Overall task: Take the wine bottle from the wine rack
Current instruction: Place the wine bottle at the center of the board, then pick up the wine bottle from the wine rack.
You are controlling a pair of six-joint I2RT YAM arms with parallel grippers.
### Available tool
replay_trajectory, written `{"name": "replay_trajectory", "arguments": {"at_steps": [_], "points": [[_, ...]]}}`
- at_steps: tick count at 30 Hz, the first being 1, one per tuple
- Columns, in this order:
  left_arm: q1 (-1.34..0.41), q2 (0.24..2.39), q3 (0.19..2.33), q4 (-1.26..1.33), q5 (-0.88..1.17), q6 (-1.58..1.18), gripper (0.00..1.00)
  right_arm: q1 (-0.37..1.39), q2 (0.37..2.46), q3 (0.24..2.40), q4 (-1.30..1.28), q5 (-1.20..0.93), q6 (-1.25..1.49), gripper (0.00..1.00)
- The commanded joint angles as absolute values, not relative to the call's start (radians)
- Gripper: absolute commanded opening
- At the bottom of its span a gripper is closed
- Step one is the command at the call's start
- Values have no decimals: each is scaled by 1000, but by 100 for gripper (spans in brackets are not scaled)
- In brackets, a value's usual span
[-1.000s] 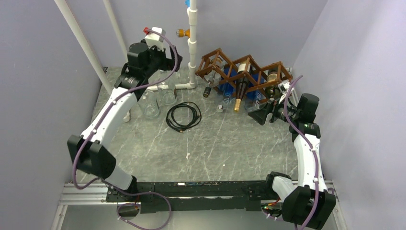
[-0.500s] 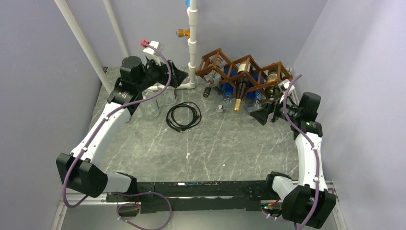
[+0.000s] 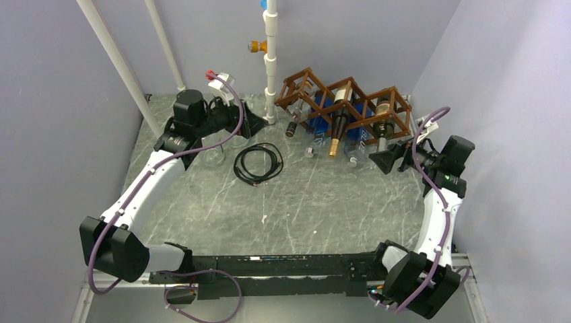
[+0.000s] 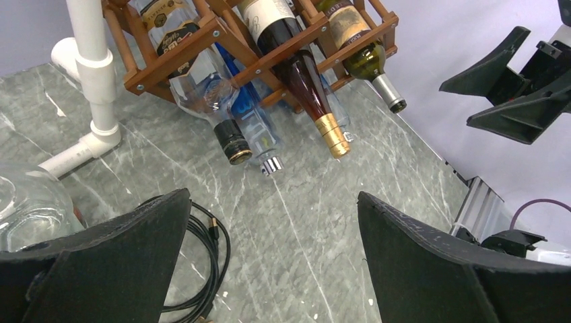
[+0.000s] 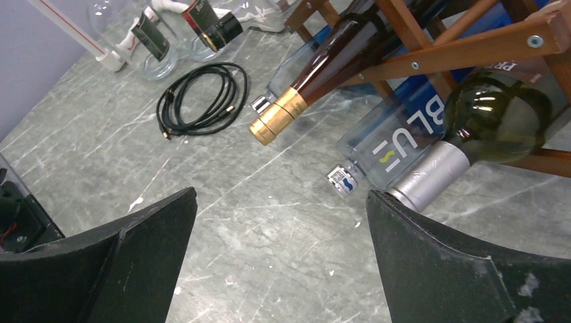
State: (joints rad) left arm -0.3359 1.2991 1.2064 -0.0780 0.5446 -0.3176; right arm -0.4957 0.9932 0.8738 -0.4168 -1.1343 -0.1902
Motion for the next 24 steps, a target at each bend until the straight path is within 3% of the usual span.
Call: {"name": "replay_trajectory", "arguments": {"at_steps": [1, 16, 24], "points": [[-333, 1279, 1221, -56, 581, -331, 100, -514, 1002, 869, -361, -1122, -219, 100], [-287, 1349, 1214, -8, 672, -462, 100, -548, 1048, 843, -353, -1008, -251, 100], [-256, 1400, 1217, 18, 721, -514, 99, -545, 1102, 954, -459, -957, -331, 100]]}}
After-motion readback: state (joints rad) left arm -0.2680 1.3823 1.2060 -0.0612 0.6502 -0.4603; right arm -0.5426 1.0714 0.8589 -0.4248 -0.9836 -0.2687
